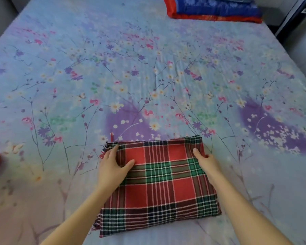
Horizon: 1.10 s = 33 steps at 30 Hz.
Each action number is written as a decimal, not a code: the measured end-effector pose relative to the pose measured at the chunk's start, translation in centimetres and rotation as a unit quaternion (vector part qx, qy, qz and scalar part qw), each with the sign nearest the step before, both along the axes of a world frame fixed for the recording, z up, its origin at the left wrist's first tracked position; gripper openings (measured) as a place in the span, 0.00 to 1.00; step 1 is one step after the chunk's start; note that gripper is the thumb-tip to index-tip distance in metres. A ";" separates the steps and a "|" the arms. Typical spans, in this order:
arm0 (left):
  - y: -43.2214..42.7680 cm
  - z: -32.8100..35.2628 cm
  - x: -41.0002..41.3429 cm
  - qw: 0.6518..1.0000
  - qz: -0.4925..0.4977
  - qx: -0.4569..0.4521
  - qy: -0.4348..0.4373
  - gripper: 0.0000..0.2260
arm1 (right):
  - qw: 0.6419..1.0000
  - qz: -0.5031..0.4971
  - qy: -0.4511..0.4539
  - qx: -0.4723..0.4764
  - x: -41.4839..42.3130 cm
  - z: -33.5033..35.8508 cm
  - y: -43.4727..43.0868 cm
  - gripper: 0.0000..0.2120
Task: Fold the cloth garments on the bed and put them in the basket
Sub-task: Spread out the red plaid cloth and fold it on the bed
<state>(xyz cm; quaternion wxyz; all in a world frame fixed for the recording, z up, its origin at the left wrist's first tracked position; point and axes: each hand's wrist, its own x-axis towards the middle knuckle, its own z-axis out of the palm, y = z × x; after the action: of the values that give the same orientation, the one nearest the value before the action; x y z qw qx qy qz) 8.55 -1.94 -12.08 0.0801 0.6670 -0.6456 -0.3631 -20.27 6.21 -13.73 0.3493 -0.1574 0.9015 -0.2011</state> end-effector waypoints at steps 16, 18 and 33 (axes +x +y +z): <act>2.6 -0.9 2.0 0.880 0.355 0.240 0.207 0.20 | 0.997 -0.047 0.045 0.030 1.3 -1.2 3.3 0.26; 3.7 0.3 2.3 0.879 0.358 0.231 0.213 0.20 | 0.999 -0.041 0.034 0.003 1.3 -0.2 3.6 0.27; 11.1 27.9 21.1 0.833 0.451 0.069 0.314 0.09 | 0.947 0.176 0.026 -0.268 19.3 26.0 -3.7 0.25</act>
<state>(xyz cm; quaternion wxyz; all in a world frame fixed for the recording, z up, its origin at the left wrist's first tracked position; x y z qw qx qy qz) 29.65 9.13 15.84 0.3871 0.7381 -0.1871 -0.5200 -1.01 2.47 12.27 0.3003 -0.4069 0.7809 -0.3666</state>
